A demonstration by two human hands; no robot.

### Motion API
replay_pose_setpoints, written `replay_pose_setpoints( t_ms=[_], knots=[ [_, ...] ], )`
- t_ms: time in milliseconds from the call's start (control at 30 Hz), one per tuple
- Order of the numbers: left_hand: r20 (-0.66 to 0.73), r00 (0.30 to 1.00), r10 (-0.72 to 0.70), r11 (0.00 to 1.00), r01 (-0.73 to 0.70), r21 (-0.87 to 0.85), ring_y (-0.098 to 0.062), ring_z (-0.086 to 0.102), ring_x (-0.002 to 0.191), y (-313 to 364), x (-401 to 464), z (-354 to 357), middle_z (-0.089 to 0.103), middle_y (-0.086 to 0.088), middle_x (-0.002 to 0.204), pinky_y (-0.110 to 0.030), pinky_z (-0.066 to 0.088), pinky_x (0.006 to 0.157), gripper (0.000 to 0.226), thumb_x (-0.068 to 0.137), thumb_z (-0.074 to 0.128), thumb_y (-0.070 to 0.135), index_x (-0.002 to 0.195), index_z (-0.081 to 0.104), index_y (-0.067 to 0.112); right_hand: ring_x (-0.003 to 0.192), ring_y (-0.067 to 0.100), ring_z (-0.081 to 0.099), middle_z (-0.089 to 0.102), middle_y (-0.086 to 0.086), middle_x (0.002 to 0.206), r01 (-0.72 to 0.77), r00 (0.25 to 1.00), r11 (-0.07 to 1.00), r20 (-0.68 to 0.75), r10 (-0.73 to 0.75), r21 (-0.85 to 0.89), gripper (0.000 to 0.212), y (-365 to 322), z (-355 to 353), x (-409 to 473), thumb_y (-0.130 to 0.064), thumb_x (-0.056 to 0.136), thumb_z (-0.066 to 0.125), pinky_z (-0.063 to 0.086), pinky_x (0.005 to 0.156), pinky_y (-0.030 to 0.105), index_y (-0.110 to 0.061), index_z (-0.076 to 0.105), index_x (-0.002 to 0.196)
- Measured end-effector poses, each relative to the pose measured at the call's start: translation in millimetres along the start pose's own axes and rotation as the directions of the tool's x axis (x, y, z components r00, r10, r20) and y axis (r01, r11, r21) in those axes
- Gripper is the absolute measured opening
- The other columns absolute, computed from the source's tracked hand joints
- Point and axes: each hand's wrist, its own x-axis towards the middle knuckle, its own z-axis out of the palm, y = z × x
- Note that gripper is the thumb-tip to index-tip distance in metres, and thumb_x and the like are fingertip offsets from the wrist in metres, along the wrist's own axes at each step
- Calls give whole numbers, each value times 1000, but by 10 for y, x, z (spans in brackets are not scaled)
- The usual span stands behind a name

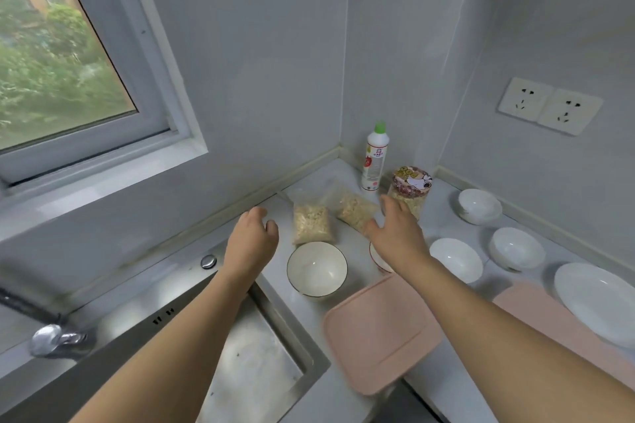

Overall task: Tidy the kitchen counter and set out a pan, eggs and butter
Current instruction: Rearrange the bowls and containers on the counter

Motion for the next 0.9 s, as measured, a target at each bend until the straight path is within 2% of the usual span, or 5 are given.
replay_pose_setpoints(
  t_ms=[167, 433, 700, 800, 900],
  knots=[
    [90, 982, 168, 947, -186, 262, -27, 54, 110, -87, 415, 224, 53, -6, 128, -35, 49, 80, 34, 99, 39, 23, 129, 52, 14, 125, 28, 44, 47, 10, 135, -36, 999, 995, -19, 38, 88, 49, 28, 13, 622, -26, 90, 54, 39, 98, 39, -14, 43, 136],
    [214, 957, 194, 864, -270, 426, -26, 49, 114, -26, 1429, 497, 50, -3, 129, -36, 48, 80, 36, 96, 40, 18, 132, 46, 17, 124, 34, 45, 40, 16, 138, -87, 991, 987, -88, 99, 137, 57, 75, -3, 1870, -22, 91, 57, 38, 98, 39, -8, 36, 142],
    [332, 935, 128, 800, -295, 523, -27, 52, 113, -186, 2116, 787, 46, -1, 131, -39, 49, 75, 39, 91, 41, 12, 129, 47, 18, 131, 36, 35, 18, 8, 154, 122, 990, 983, -47, -130, -138, 73, 180, 159, 2890, -28, 90, 59, 39, 103, 46, -24, 20, 150],
    [386, 915, 114, 775, -325, 542, -28, 52, 115, -243, 2282, 962, 44, -4, 135, -40, 49, 83, 43, 91, 41, 12, 134, 44, 17, 121, 37, 44, 25, 8, 144, 153, 988, 968, 53, -145, -201, 61, 242, 240, 3123, -22, 90, 58, 46, 93, 44, -19, 31, 144],
    [424, 900, 99, 758, -344, 555, -30, 50, 118, -277, 2393, 1089, 45, -5, 136, -40, 47, 91, 43, 92, 42, 14, 135, 43, 16, 110, 36, 46, 27, 11, 132, 153, 988, 955, 36, -148, -255, 42, 260, 296, 3176, -19, 90, 56, 50, 80, 44, -19, 43, 130]
  ],
)
